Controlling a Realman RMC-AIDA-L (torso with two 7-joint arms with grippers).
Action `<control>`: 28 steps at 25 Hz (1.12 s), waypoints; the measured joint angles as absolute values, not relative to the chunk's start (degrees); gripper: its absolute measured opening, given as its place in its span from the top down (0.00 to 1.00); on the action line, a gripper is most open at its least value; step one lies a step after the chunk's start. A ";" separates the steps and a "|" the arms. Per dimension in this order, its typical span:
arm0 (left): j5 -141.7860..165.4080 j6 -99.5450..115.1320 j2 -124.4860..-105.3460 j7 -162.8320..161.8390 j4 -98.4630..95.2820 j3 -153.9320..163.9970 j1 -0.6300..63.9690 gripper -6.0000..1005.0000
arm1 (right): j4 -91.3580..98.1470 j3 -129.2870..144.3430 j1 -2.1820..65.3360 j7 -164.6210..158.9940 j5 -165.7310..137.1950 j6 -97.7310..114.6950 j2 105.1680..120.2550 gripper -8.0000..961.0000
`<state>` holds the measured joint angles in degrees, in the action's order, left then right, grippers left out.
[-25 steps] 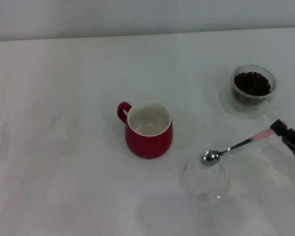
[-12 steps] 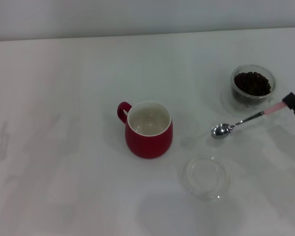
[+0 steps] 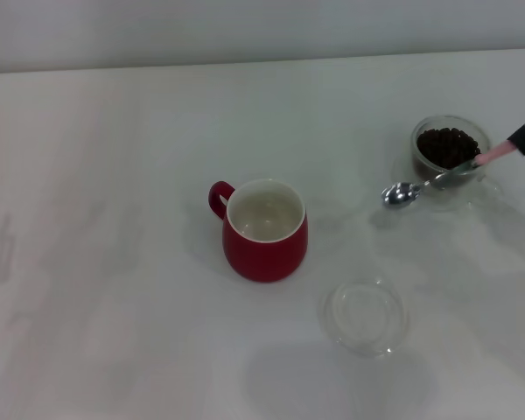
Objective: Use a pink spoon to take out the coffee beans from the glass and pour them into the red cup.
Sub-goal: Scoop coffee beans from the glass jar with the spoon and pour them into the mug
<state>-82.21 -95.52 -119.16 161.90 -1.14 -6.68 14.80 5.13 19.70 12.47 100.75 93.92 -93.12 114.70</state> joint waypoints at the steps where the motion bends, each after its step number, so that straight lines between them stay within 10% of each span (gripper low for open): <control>1: -82.32 -95.45 -119.18 161.89 -1.13 -6.68 14.83 0.55 | 5.71 19.33 12.60 100.75 94.04 -92.57 114.69 0.84; 28: -82.35 -94.18 -119.18 161.90 -1.01 -6.68 15.95 0.55 | 12.69 13.36 16.76 104.95 95.18 -80.87 114.52 0.84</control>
<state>-82.35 -94.18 -119.18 161.90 -1.01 -6.68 15.95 12.69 13.36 16.76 104.95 95.18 -80.87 114.52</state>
